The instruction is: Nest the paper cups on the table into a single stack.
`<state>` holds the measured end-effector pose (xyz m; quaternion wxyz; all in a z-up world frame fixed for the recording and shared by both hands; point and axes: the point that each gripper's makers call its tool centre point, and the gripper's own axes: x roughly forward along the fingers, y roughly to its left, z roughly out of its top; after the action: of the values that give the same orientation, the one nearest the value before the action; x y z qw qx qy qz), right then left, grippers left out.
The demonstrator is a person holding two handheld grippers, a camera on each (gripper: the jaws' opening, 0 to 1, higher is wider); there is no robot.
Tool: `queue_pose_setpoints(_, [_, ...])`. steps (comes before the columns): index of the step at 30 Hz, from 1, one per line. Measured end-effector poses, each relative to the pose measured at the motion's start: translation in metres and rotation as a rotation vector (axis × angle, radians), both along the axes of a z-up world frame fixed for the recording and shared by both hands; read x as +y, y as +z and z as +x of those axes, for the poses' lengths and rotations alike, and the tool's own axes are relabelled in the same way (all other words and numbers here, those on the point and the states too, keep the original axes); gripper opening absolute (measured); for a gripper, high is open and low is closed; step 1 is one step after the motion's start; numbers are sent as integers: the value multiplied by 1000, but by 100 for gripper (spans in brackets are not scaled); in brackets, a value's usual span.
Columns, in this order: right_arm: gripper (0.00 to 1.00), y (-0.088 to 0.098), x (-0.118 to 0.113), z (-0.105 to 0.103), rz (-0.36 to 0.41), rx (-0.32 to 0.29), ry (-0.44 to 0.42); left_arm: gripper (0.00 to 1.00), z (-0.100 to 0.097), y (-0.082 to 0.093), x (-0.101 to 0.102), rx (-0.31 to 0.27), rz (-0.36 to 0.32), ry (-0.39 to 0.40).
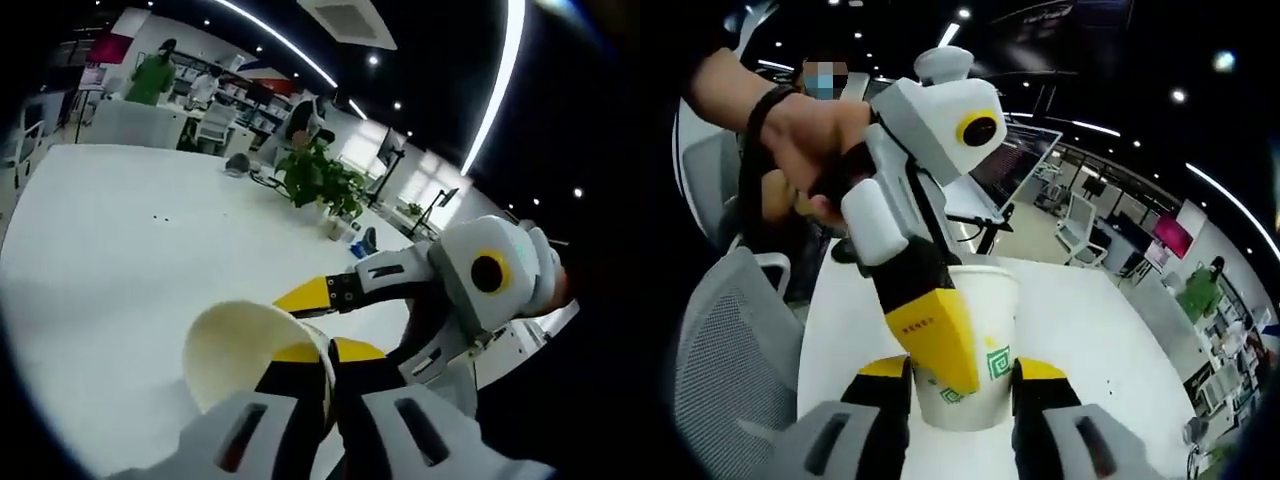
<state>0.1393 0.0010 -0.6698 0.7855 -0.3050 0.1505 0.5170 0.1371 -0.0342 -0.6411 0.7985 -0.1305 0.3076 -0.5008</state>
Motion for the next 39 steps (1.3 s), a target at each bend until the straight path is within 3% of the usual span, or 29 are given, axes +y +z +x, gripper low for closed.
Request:
queue_pose_setpoints(7, [55, -6, -11, -1, 22, 40, -59, 0, 0, -1, 1, -35, 36, 2])
queue_pose_setpoints(19, [62, -26, -38, -1, 57, 139, -175, 0, 14, -12, 12, -79, 152, 9])
queue_pose_setpoints(24, [64, -35, -47, -2, 69, 174, -219, 0, 23, -23, 18, -112, 247, 2])
queue_pose_setpoints(39, [66, -56, -80, -12, 97, 254, -341, 0, 33, -50, 7, -168, 485, -95])
